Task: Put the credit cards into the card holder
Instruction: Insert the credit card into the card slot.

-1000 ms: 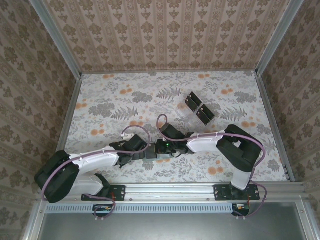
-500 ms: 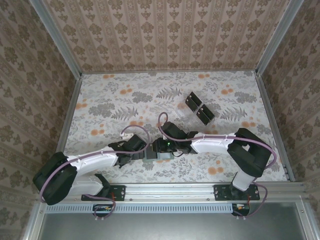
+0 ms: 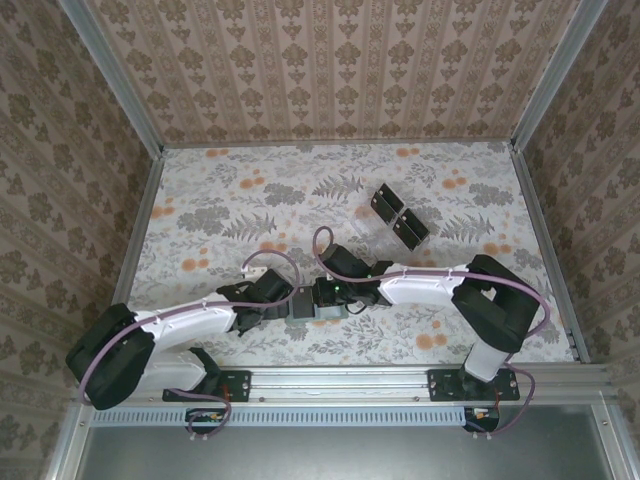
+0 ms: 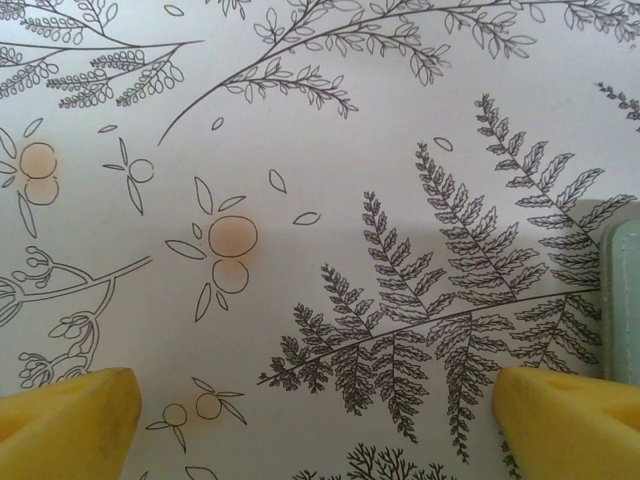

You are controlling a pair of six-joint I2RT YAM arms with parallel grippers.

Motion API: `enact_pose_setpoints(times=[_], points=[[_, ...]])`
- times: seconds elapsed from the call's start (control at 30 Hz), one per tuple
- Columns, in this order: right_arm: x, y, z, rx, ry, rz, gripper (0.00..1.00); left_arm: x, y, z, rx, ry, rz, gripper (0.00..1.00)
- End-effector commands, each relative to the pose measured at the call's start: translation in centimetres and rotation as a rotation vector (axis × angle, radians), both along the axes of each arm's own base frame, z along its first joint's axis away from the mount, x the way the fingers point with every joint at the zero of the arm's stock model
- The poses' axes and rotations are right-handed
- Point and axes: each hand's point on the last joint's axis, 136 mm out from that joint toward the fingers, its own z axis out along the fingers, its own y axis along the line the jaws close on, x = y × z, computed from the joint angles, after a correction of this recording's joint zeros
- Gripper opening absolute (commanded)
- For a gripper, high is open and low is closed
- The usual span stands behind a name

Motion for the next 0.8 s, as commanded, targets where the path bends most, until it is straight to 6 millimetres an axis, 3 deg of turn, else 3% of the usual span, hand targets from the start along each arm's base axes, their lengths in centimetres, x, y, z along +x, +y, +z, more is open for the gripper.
enact_pose_setpoints(times=[0.0,0.23,0.77], points=[[0.1,0.7,-0.1,-0.011,-0.006,0.018,0.06,-0.1,0.3,-0.3,0.028,0.014,-0.016,1.0],[0.3,0.9,-0.9,-0.031,0.006,0.021,0.0,-0.2,0.3,-0.7,0.03,0.022,-0.018,1.0],[0.2,-0.1,-2.4,-0.085,0.021,0.003,0.0,-0.3,0.3,-0.8,0.028,0.024,-0.019,1.0]])
